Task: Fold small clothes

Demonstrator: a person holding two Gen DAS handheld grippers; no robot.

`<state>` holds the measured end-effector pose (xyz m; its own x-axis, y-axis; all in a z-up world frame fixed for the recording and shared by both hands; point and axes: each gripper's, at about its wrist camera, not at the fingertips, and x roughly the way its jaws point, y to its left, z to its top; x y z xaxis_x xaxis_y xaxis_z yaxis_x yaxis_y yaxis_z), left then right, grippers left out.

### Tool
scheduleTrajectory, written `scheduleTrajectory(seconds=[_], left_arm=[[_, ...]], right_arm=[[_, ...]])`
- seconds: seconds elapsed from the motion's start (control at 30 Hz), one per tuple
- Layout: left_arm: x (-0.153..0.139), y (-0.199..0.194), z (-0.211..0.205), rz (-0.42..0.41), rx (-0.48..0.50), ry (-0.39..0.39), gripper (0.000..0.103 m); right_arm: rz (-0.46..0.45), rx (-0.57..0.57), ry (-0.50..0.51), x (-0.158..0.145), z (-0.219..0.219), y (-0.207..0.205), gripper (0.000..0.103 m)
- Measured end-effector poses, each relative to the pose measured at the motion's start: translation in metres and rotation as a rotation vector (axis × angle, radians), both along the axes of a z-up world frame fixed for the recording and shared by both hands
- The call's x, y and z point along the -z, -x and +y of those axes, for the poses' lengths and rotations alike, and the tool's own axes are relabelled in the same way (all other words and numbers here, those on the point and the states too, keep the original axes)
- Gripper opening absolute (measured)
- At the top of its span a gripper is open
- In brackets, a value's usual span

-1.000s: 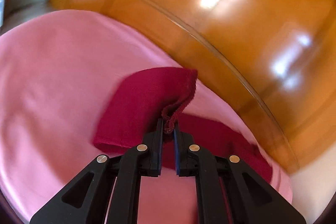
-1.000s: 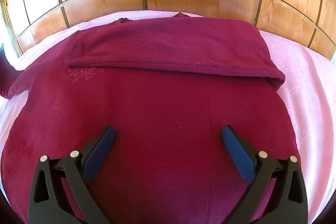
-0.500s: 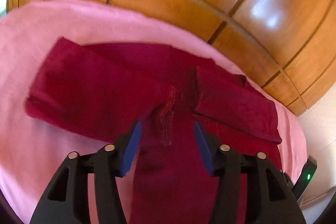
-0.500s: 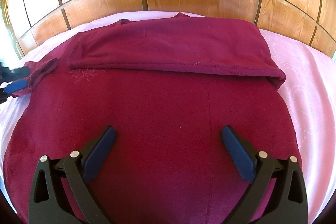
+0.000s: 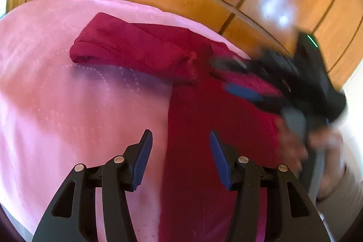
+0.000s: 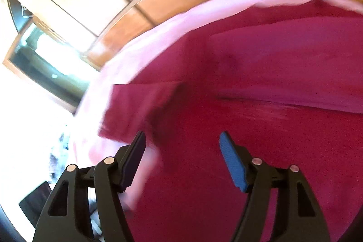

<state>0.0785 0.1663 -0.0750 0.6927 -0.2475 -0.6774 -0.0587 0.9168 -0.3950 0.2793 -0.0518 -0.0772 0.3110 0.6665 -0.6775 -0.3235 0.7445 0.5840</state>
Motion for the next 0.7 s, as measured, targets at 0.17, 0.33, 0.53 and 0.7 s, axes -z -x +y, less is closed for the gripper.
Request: scheduleTrajectory(seconds=[0.17,0.33,0.53,0.7], left_arm=[[0.003,0.003,-0.012,0.003,0.034,-0.018,0.052],[0.006,0.001,-0.018,0.010,0.051,-0.022,0.052],[0.006,-0.005,-0.028,0.022,0.072,-0.045,0.052],[0.006,-0.012,-0.037,0.035,0.084,-0.075,0.052]], right_arm=[[-0.014,-0.056,0.199,0.014,0.059,-0.020,0.026],[-0.175,-0.037,0.170,-0.039,0.048,-0.013,0.005],[-0.373,0.033,0.138,-0.116,-0.013,-0.006,0.005],[-0.449,0.158,0.178,-0.147,-0.083,-0.016,0.005]])
